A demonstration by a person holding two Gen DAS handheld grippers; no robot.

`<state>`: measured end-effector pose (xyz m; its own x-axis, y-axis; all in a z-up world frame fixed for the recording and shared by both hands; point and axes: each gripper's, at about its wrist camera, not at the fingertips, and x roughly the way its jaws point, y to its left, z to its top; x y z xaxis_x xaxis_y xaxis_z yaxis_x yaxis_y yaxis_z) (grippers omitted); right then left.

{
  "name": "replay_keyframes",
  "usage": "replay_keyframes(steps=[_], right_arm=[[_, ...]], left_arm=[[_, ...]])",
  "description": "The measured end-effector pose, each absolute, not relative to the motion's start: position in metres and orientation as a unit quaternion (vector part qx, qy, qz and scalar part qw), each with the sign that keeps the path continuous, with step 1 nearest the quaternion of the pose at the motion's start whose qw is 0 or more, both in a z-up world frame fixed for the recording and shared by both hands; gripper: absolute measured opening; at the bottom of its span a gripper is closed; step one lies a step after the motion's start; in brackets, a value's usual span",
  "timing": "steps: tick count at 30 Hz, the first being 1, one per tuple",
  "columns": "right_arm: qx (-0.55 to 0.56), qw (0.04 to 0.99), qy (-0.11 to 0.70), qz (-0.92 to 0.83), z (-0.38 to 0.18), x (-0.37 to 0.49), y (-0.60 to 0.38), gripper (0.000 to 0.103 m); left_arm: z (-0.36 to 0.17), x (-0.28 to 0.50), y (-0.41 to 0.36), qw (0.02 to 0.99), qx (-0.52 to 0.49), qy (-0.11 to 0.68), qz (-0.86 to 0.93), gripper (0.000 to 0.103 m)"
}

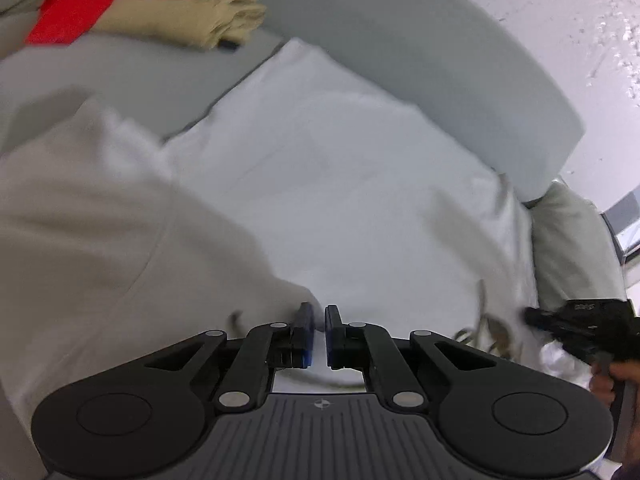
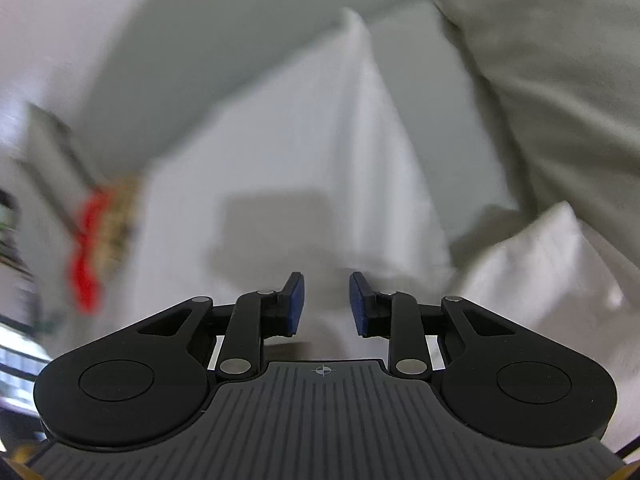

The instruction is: Fold clothes

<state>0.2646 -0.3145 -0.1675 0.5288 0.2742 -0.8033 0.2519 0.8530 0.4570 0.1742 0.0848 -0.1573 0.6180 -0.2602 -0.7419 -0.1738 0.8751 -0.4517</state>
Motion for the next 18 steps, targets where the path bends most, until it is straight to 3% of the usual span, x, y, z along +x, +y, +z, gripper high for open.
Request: replay_keyframes(steps=[4, 7, 9, 14, 15, 16, 18], right_arm=[[0.283, 0.832, 0.45, -0.159, -0.166, 0.25, -0.357, 0.0], [0.312, 0.84, 0.415, -0.156, -0.154, 0.243, -0.366, 0.009], [0.307, 0.869, 0.373, -0.104, -0.139, 0.249, -0.351, 0.009], [0.352, 0.84, 0.412, 0.015, -0.158, 0.315, -0.313, 0.01], [0.349, 0.833, 0.428, 0.007, -0.165, 0.326, -0.309, 0.01], [0.329, 0.834, 0.442, -0.029, -0.172, 0.333, -0.307, 0.003], [0.296, 0.852, 0.419, -0.105, -0.176, 0.33, -0.315, 0.0]], left_arm=[[-0.159, 0.165, 0.092, 0.864, -0.271, 0.424, -0.014, 0.004], [-0.157, 0.164, 0.083, 0.869, -0.254, 0.424, -0.015, 0.004], [-0.157, 0.167, 0.08, 0.872, -0.239, 0.426, -0.015, 0.004], [-0.16, 0.17, 0.079, 0.875, -0.215, 0.433, -0.008, 0.005], [-0.16, 0.171, 0.078, 0.876, -0.21, 0.434, -0.006, 0.005], [-0.161, 0.173, 0.077, 0.876, -0.205, 0.436, -0.004, 0.005], [-0.161, 0.174, 0.075, 0.878, -0.196, 0.438, 0.0, 0.005]])
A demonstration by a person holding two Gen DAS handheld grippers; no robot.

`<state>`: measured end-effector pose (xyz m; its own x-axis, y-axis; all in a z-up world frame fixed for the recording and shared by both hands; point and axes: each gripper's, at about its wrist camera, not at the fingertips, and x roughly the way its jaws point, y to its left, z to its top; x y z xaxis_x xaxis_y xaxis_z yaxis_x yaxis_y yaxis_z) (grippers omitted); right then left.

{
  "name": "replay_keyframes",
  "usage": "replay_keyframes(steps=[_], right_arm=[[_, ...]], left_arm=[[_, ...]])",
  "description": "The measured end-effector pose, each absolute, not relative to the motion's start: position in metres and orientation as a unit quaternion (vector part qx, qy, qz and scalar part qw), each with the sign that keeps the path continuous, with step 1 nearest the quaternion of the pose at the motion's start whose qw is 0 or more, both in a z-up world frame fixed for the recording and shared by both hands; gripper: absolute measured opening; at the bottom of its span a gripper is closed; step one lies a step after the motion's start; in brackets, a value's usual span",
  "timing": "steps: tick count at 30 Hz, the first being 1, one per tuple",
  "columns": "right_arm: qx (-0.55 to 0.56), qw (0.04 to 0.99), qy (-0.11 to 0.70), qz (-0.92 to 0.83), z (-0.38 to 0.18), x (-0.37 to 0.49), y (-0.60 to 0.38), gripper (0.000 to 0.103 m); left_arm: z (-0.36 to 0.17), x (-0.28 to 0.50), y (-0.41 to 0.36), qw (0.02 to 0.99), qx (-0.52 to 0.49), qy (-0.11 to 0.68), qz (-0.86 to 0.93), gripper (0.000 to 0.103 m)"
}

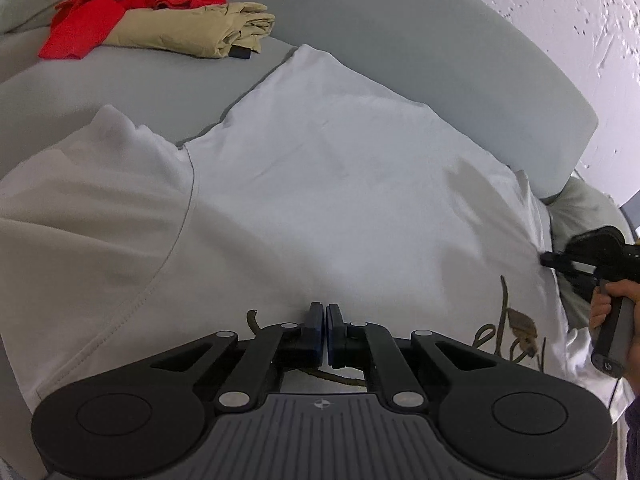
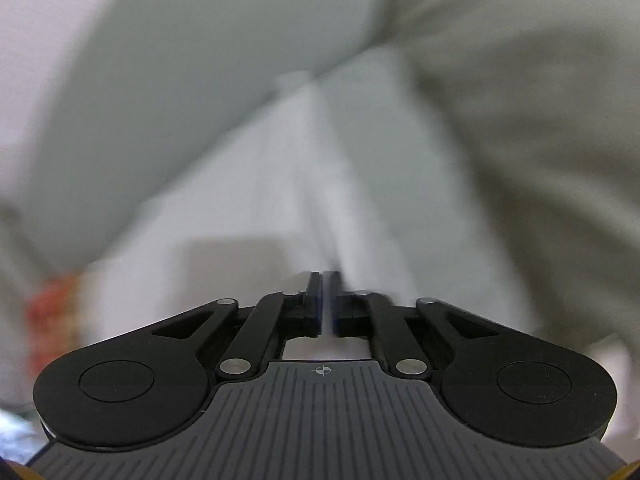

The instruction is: Fold clothes

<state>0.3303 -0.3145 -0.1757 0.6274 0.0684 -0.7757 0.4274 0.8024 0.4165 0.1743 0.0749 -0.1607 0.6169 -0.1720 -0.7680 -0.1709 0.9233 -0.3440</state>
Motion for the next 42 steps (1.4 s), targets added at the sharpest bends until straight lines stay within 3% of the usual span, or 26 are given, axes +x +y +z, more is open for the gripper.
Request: replay_keyframes(steps=[4, 7, 10, 15, 16, 18, 20, 23, 24, 25, 31, 33, 34, 38, 42], right_arm=[[0.249, 0.848, 0.41, -0.225, -0.176, 0.324, -0.344, 0.002], [0.331, 0.852, 0.362, -0.183, -0.169, 0.317, -0.356, 0.009], [0.358, 0.877, 0.31, -0.086, -0.161, 0.329, -0.339, 0.01], [0.377, 0.859, 0.346, -0.002, -0.187, 0.373, -0.304, 0.01], [0.378, 0.854, 0.357, -0.001, -0.194, 0.381, -0.3, 0.002], [0.383, 0.86, 0.333, -0.049, -0.2, 0.379, -0.309, 0.0], [0.375, 0.858, 0.305, -0.172, -0.197, 0.366, -0.331, 0.0], [0.396, 0.834, 0.318, -0.217, -0.194, 0.345, -0.365, 0.001], [0.404, 0.831, 0.319, -0.212, -0.189, 0.336, -0.369, 0.002], [0.393, 0.84, 0.32, -0.194, -0.179, 0.325, -0.364, 0.009], [0.319, 0.85, 0.419, 0.007, -0.152, 0.26, -0.289, 0.012], [0.293, 0.834, 0.467, 0.03, -0.161, 0.242, -0.27, 0.01], [0.275, 0.832, 0.483, 0.017, -0.167, 0.235, -0.268, 0.0], [0.257, 0.843, 0.444, -0.163, -0.141, 0.178, -0.281, 0.005], [0.287, 0.86, 0.404, -0.119, -0.09, 0.127, -0.278, 0.01]], left_arm=[[-0.159, 0.173, 0.073, 0.879, -0.187, 0.438, 0.002, 0.005], [-0.159, 0.172, 0.072, 0.88, -0.182, 0.438, 0.003, 0.005], [-0.158, 0.172, 0.069, 0.882, -0.171, 0.439, 0.005, 0.005], [-0.159, 0.175, 0.066, 0.884, -0.157, 0.439, 0.007, 0.005], [-0.159, 0.175, 0.066, 0.885, -0.156, 0.439, 0.007, 0.005], [-0.159, 0.175, 0.066, 0.885, -0.156, 0.439, 0.007, 0.005], [-0.16, 0.176, 0.066, 0.884, -0.159, 0.439, 0.007, 0.005], [-0.159, 0.176, 0.067, 0.884, -0.163, 0.438, 0.008, 0.005], [-0.159, 0.176, 0.066, 0.884, -0.165, 0.438, 0.008, 0.005], [-0.159, 0.175, 0.066, 0.884, -0.166, 0.438, 0.008, 0.005], [-0.145, 0.158, 0.062, 0.875, -0.176, 0.449, -0.031, 0.005], [-0.135, 0.143, 0.058, 0.869, -0.177, 0.459, -0.055, 0.006], [-0.128, 0.134, 0.056, 0.868, -0.173, 0.462, -0.06, 0.006], [-0.101, 0.097, 0.053, 0.866, -0.158, 0.468, -0.074, 0.005], [-0.081, 0.07, 0.021, 0.876, -0.115, 0.452, -0.12, 0.006]])
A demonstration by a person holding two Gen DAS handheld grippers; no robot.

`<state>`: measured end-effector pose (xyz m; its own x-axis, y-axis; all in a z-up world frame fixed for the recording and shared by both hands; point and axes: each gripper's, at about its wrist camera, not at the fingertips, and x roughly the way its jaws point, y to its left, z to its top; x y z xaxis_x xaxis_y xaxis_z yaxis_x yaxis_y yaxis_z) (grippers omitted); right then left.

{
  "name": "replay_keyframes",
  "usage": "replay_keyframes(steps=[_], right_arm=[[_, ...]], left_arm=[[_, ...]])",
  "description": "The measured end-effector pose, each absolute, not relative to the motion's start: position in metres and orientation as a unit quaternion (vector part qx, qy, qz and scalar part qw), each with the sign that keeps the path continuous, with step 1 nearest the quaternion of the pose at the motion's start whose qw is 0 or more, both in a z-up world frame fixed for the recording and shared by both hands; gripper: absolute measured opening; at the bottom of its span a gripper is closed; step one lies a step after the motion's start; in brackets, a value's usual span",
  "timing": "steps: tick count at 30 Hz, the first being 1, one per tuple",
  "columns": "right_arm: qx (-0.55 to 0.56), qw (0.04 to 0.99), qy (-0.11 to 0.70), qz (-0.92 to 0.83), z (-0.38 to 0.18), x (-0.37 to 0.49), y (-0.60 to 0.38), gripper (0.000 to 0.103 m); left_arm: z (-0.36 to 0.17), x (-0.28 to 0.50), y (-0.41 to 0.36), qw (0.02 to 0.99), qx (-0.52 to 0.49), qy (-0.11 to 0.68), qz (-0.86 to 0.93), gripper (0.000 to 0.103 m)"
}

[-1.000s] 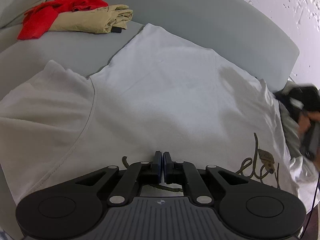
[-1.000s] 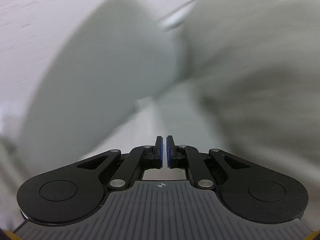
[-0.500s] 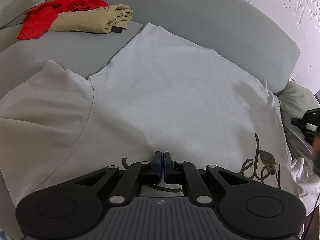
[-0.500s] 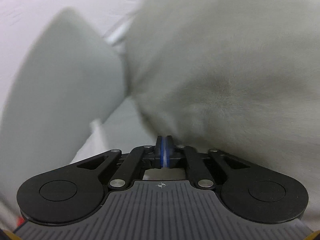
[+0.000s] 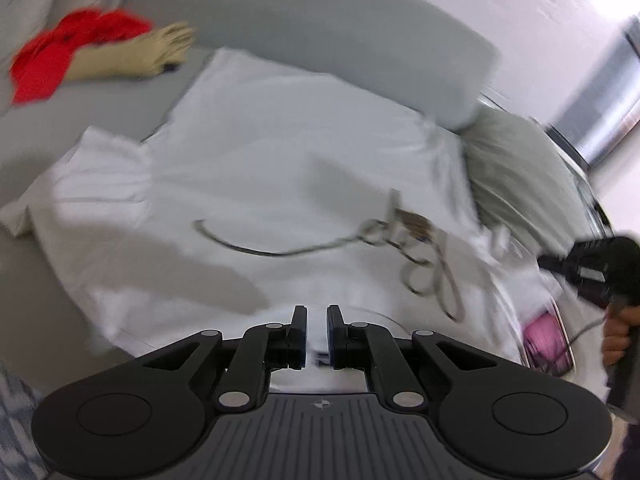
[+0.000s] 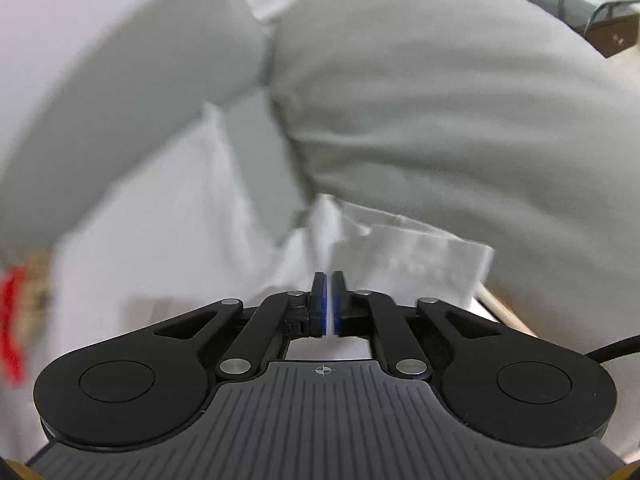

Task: Fold clothes
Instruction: 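Open both grippers and lift them off the flattened T-shirt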

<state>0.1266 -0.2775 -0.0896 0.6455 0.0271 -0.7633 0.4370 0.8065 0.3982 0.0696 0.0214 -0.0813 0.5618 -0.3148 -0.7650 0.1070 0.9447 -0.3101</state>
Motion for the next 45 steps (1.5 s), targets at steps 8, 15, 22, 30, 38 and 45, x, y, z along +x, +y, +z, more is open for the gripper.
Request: replay_keyframes(steps=[8, 15, 22, 30, 38, 45], right_arm=[[0.179, 0.876, 0.448, -0.003, -0.089, 0.068, -0.241, 0.015], [0.094, 0.851, 0.517, -0.006, -0.108, 0.023, -0.242, 0.01], [0.32, 0.857, 0.403, -0.024, -0.067, -0.022, -0.333, 0.046], [0.407, 0.843, 0.327, -0.127, -0.045, -0.017, -0.392, 0.059], [0.351, 0.837, 0.404, -0.118, -0.088, 0.042, -0.418, 0.053], [0.393, 0.823, 0.402, -0.085, -0.124, 0.071, -0.44, 0.03]], left_arm=[[-0.109, 0.068, -0.084, 0.881, 0.029, 0.418, -0.218, 0.015], [-0.12, 0.036, -0.098, 0.836, 0.101, 0.467, -0.269, 0.007], [-0.069, 0.014, -0.075, 0.866, 0.035, 0.447, -0.222, 0.04], [-0.054, 0.019, -0.084, 0.865, 0.025, 0.451, -0.219, 0.048], [-0.085, 0.036, -0.076, 0.874, -0.008, 0.441, -0.204, 0.05], [-0.092, 0.044, -0.072, 0.871, -0.034, 0.442, -0.212, 0.05]])
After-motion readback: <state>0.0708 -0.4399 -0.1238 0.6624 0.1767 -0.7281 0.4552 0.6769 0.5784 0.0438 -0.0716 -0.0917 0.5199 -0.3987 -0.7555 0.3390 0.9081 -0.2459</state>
